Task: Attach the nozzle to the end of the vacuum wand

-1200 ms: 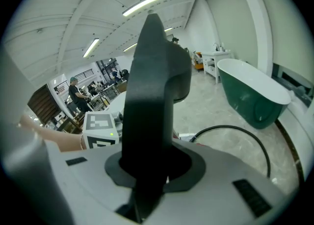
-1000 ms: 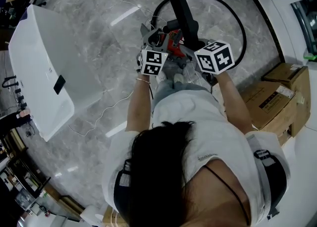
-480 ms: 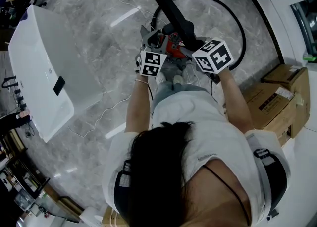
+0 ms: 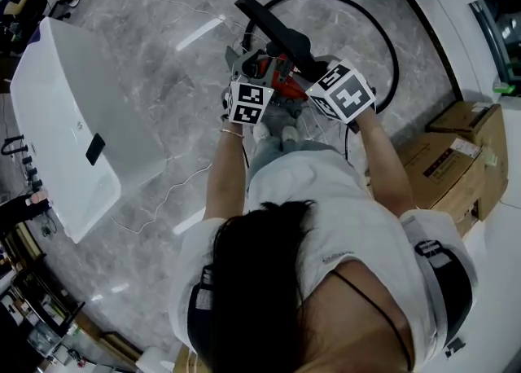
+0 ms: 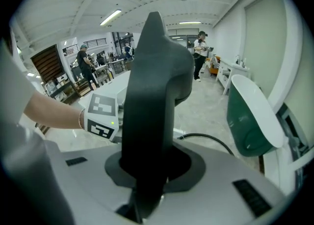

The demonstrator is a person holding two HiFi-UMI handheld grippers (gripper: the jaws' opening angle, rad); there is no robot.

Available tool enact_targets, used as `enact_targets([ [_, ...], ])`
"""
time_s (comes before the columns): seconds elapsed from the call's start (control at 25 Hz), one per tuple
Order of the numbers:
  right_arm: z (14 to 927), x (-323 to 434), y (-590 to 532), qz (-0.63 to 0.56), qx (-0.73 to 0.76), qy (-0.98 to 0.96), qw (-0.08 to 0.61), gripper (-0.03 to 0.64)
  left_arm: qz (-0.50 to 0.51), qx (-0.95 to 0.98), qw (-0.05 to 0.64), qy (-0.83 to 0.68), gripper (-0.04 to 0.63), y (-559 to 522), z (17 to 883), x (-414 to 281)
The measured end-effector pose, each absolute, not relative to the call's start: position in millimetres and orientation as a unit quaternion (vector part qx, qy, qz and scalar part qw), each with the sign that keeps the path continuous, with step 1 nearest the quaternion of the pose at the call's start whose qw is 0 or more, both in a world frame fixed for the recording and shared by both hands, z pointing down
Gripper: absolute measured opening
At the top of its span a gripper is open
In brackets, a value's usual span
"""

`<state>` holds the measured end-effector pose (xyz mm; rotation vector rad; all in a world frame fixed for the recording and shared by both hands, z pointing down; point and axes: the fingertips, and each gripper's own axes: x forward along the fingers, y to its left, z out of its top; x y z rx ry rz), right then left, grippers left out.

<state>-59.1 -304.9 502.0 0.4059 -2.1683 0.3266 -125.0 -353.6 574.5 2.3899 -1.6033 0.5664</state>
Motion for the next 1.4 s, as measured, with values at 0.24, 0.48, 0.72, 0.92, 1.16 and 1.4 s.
enact_targets([
  [0.24, 503.4, -58.9, -302.7, 0.104, 0.177, -0.869, 0.45, 0.084, 0.195, 0.814, 0.109, -0.537, 0.138, -353.2, 576.4, -122.4],
  [0.48, 507.2, -63.5, -297.4, 0.083, 0.189, -0.871, 0.445, 0.084, 0.184, 0.809, 0.122, -0.545, 0.138, -350.1, 576.7, -126.1],
  [0.72, 508.3, -64.7, -298.1, 0.06, 0.207, -0.87, 0.444, 0.086, 0.184, 0.809, 0.127, -0.543, 0.138, -351.8, 576.4, -125.3],
  [0.92, 508.0, -64.5, -299.5, 0.036, 0.227, -0.865, 0.445, 0.086, 0.186, 0.813, 0.129, -0.536, 0.138, -353.8, 574.8, -123.2],
  [1.16, 512.1, -68.7, -304.4, 0.024, 0.255, -0.863, 0.437, 0.086, 0.18, 0.812, 0.131, -0.539, 0.14, -358.3, 573.6, -124.2],
  [1.4, 516.7, -72.9, -302.3, 0.059, 0.266, -0.858, 0.436, 0.086, 0.178, 0.814, 0.122, -0.539, 0.14, -361.3, 570.9, -121.4],
])
